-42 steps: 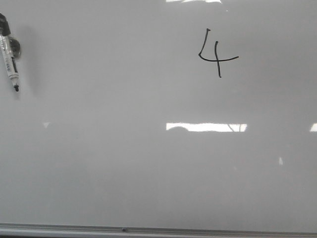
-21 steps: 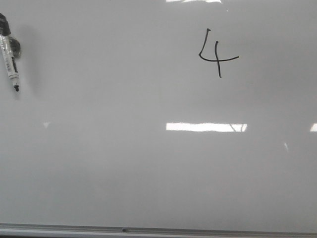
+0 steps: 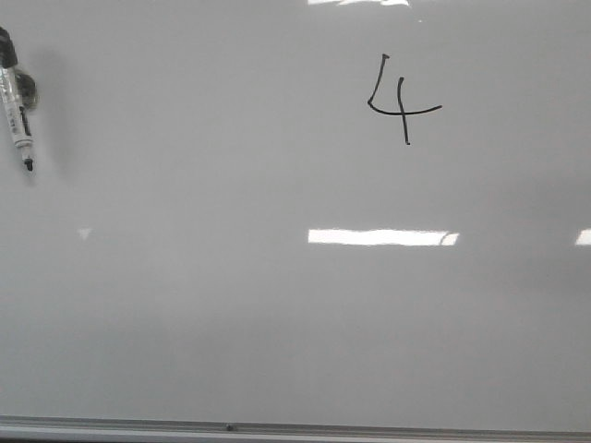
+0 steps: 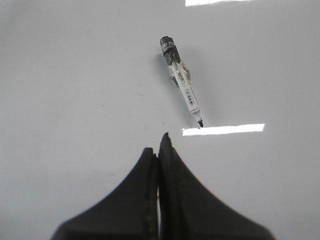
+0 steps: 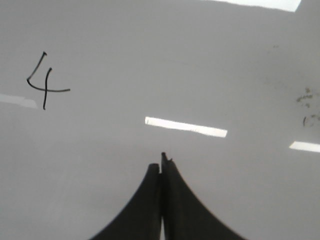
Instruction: Write number 4 on whiteboard
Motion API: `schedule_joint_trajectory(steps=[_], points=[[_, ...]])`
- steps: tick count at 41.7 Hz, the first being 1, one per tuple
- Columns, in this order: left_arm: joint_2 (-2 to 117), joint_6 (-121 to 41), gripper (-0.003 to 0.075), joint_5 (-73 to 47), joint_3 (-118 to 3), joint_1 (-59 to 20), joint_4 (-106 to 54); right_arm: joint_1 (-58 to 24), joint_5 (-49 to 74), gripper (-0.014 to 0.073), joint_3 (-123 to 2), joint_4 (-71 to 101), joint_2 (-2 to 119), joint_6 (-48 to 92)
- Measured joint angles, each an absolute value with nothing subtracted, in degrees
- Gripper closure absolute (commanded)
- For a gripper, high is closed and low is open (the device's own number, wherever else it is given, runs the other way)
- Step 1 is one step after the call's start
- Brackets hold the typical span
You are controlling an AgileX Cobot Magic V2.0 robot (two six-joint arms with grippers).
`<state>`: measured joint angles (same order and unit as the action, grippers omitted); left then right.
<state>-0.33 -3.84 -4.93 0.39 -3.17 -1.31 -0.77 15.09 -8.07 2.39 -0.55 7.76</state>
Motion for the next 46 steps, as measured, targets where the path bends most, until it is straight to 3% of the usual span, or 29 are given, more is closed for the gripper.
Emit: schedule_joint_trajectory(steps=[17, 46], points=[[-0.33, -3.84, 0.0741, -4.93, 0.39, -3.17, -1.31, -0.64, 2.27, 0.0662, 1.52, 2.39, -0.64, 7.76], [-0.33, -3.84, 0.0741, -4.93, 0.39, -3.17, -1.31, 0.38, 1.72, 0.0662, 1.52, -0.52, -0.64, 0.00]])
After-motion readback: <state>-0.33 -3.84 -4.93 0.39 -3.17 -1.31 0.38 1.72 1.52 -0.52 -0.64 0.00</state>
